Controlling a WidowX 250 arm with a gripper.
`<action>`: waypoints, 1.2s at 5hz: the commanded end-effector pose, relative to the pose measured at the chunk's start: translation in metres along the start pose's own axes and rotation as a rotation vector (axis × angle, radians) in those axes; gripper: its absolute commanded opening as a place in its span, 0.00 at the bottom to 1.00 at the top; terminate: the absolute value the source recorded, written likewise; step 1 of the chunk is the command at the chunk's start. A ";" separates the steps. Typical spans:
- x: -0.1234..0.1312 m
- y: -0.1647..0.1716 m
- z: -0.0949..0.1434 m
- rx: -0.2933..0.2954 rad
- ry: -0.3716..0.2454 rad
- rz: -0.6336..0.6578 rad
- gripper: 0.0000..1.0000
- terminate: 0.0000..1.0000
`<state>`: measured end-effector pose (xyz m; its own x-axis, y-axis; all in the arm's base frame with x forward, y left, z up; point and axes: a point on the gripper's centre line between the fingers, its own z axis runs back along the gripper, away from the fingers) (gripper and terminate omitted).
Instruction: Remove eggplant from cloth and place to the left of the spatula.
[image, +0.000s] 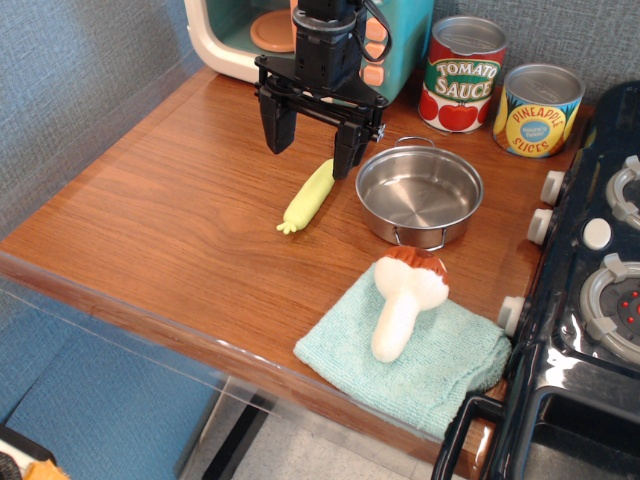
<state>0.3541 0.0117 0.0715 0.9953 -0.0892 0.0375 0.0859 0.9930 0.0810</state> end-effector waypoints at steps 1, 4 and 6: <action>0.000 0.000 0.000 0.000 0.000 0.000 1.00 0.00; 0.011 -0.057 0.042 -0.033 -0.155 -0.042 1.00 0.00; 0.000 -0.087 0.028 -0.118 -0.131 -0.061 1.00 0.00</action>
<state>0.3421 -0.0763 0.0711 0.9834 -0.1465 0.1072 0.1508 0.9880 -0.0333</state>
